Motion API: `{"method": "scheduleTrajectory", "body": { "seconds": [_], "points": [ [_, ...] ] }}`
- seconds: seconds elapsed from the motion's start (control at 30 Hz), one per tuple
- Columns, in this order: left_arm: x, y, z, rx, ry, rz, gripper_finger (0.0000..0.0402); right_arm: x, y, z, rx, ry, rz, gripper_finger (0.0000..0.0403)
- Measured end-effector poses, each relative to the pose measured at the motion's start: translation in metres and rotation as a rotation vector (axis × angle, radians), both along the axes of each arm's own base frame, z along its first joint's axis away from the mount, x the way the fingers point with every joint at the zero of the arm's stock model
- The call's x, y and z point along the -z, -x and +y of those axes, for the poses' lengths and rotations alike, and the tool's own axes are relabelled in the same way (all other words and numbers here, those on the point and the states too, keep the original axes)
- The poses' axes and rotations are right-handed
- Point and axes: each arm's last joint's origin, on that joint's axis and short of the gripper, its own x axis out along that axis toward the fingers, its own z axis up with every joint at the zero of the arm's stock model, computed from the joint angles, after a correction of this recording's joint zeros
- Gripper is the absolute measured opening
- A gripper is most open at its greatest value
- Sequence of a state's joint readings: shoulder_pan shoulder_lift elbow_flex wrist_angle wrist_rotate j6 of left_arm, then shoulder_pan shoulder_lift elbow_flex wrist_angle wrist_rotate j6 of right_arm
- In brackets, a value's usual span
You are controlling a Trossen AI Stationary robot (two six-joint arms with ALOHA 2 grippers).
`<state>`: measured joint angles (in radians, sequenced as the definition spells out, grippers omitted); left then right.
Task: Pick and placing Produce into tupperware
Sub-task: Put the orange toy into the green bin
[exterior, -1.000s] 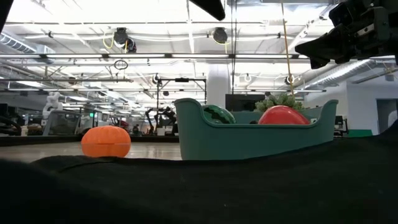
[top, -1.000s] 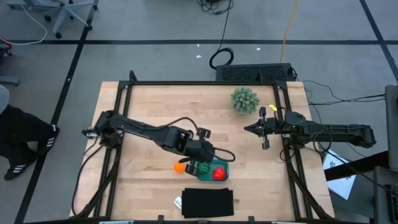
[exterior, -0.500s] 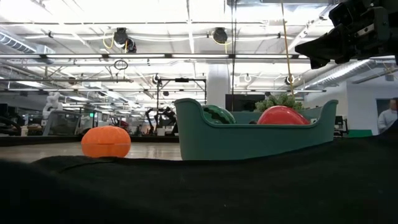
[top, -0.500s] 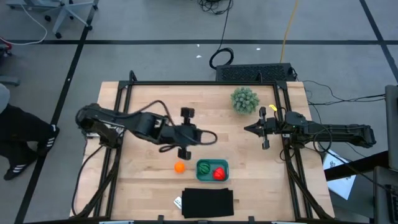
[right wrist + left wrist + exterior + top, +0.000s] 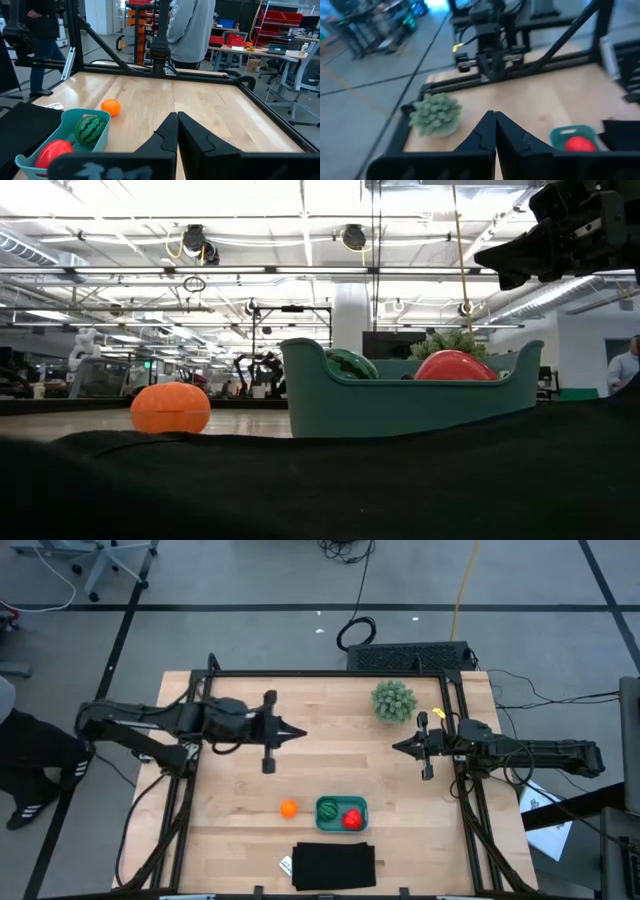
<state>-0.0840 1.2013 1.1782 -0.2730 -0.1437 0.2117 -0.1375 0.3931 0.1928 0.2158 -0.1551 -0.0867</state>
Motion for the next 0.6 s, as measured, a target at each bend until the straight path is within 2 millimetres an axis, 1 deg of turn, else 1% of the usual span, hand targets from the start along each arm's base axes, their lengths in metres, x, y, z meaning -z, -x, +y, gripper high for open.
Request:
{"method": "scheduleTrajectory", "body": {
  "seconds": [0.13,0.23,0.4,0.5,0.6],
  "points": [
    [0.027,0.022,0.011,-0.002,0.029,-0.114,0.0,-0.002,0.0,0.0,0.001,-0.02,-0.022,0.0],
    [0.039,0.044,0.016,-0.021,0.03,-0.195,0.0,-0.006,0.0,0.001,-0.018,-0.027,-0.059,0.0],
    [0.06,0.077,0.018,-0.063,0.021,-0.253,0.0,-0.01,0.001,0.001,-0.031,-0.035,-0.103,0.0],
    [0.074,0.091,0.021,-0.104,0.021,-0.289,0.0,-0.015,0.003,0.001,-0.032,-0.026,-0.15,0.0],
    [0.087,0.101,0.021,-0.105,0.02,-0.329,0.0,-0.019,0.007,0.002,-0.053,-0.021,-0.185,0.0]
  ]
}}
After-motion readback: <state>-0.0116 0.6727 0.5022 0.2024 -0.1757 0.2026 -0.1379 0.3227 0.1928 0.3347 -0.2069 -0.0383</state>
